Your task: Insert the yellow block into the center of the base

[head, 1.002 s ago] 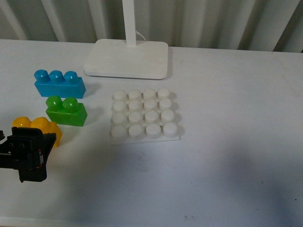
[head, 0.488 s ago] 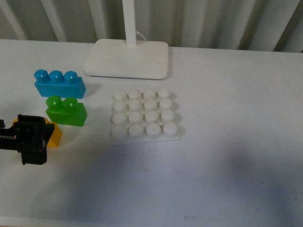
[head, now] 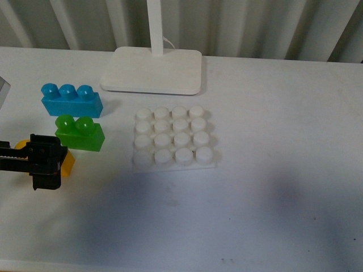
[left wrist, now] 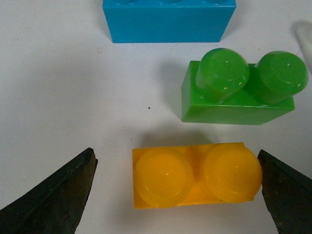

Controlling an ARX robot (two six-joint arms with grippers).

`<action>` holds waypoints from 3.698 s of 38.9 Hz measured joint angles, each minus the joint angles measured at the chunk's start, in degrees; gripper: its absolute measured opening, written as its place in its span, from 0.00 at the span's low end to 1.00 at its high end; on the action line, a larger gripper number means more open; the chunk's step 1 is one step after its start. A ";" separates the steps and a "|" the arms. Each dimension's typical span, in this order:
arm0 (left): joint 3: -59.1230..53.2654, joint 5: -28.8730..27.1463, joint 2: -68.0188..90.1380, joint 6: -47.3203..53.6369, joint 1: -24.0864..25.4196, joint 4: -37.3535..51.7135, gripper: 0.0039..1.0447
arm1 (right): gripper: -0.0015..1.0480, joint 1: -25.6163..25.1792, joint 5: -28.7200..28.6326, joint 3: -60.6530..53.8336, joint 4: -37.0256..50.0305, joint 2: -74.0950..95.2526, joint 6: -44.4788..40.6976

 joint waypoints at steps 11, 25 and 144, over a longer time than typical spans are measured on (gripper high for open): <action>1.44 -0.50 2.05 0.02 -0.35 -0.02 0.94 | 0.91 0.00 0.00 0.00 0.00 0.00 0.00; 1.62 -1.62 2.71 -0.20 -0.50 0.00 0.64 | 0.91 0.00 0.00 0.00 0.00 0.00 0.00; 30.29 -23.98 9.18 -27.28 -33.33 -26.36 0.62 | 0.91 0.00 0.00 0.00 0.00 0.00 0.00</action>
